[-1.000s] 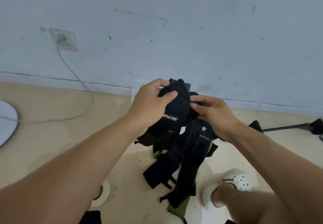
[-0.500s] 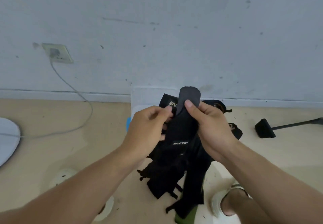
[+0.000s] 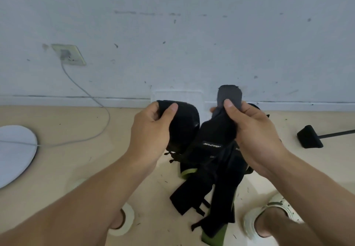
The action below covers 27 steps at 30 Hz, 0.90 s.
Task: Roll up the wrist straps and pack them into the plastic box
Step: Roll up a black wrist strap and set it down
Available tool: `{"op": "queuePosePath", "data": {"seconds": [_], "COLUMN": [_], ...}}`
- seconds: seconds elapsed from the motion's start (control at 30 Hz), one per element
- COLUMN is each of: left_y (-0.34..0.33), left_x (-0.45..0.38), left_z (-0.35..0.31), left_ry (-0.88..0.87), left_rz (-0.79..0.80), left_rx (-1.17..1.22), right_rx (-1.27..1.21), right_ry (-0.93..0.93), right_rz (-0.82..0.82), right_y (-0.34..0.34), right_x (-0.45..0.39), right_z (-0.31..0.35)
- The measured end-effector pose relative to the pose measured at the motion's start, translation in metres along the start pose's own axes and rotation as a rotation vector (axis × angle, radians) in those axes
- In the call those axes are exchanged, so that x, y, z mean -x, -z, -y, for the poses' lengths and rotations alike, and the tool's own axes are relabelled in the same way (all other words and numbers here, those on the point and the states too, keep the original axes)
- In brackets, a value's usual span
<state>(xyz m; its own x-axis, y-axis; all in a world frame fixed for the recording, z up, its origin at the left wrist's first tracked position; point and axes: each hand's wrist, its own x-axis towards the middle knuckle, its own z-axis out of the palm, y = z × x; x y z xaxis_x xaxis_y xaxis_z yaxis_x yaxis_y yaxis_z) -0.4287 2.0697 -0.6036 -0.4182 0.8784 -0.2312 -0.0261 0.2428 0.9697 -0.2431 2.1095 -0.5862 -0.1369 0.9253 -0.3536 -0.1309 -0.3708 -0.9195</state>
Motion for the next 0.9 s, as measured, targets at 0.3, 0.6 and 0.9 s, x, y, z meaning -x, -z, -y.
{"op": "queuePosePath", "data": {"seconds": [0.3,0.6,0.9], "left_y": [0.004,0.001,-0.003], "left_x": [-0.002,0.005,0.008], "left_z": [-0.006,-0.006,0.006], "left_ry": [0.017,0.099,0.088], "left_rz": [0.024,0.243,0.342], "left_rx": [0.042,0.016,-0.020], "right_rx": [0.514,0.469,0.211], "right_ry": [-0.005,0.060,-0.084], "right_rz": [0.163,0.158,0.116], "right_y": [0.002,-0.003,0.002], "right_x": [0.013,0.018,0.016], "right_z": [-0.006,-0.009,0.009]}}
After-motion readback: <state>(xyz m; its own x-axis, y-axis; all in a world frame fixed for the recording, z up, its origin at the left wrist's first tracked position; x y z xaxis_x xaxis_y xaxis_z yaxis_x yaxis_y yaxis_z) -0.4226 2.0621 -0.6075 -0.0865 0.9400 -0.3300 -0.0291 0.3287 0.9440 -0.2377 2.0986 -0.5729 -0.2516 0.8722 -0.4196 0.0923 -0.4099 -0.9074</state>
